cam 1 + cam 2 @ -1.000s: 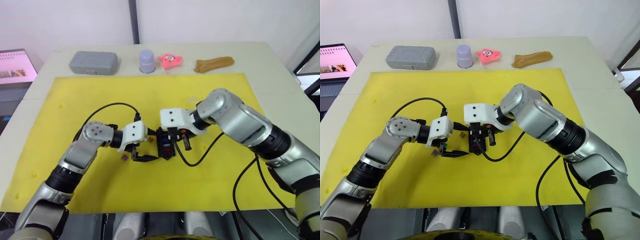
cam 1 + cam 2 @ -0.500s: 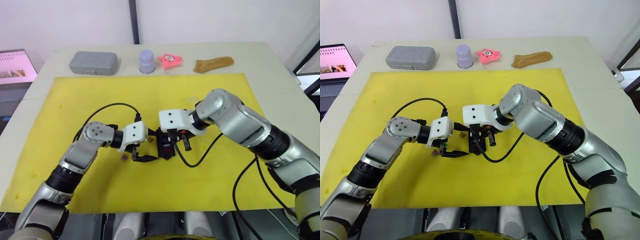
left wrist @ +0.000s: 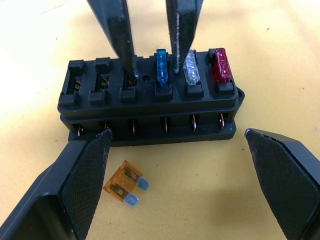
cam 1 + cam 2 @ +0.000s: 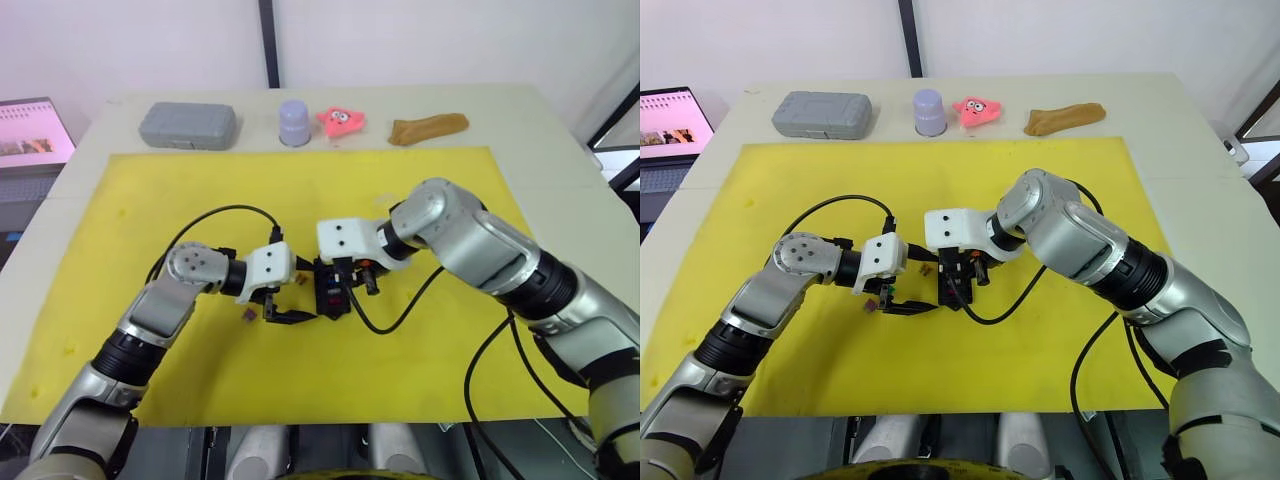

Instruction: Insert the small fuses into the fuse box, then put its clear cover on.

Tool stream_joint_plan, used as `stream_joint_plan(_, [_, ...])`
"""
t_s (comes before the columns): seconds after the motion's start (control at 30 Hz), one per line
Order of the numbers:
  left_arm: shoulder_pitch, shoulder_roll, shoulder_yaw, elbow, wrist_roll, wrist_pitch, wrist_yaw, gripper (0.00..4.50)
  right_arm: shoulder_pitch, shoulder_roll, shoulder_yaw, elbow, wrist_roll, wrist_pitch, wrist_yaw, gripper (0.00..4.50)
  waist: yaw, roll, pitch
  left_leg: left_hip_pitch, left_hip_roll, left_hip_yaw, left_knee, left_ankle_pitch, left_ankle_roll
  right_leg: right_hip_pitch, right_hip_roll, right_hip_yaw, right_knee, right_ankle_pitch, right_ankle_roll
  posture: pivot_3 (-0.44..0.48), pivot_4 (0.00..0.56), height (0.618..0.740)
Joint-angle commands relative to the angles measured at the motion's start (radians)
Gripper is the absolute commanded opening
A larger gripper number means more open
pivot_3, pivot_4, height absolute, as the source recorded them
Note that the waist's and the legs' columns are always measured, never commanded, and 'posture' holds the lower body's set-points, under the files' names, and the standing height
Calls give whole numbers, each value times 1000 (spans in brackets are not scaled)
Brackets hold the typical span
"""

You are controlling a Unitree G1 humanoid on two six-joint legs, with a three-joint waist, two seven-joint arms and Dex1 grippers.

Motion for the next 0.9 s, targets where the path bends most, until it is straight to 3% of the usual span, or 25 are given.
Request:
stream_joint_plan(0.03, [-11,1,1,-17,1,-15,0,4500,3,8,-9,-3,1,-2,-1,945,0,0,0,0,0,0,0,0,0,0,0,0,0,0,0,0,150,740])
stream_joint_plan(0.8, [-28,6,11,16,1,-30,-4,4500,-37,-19,-119,-12,68,30,27,945,0,0,0,-1,0,0,0,0,0,0,0,0,0,0,0,0,150,740])
stream_joint_plan(0.9, [-31,7,13,22,-1,-33,-5,4500,-28,-13,-144,-13,86,36,16,129,0,0,0,-1,0,0,0,0,0,-1,0,0,0,0,0,0,150,740])
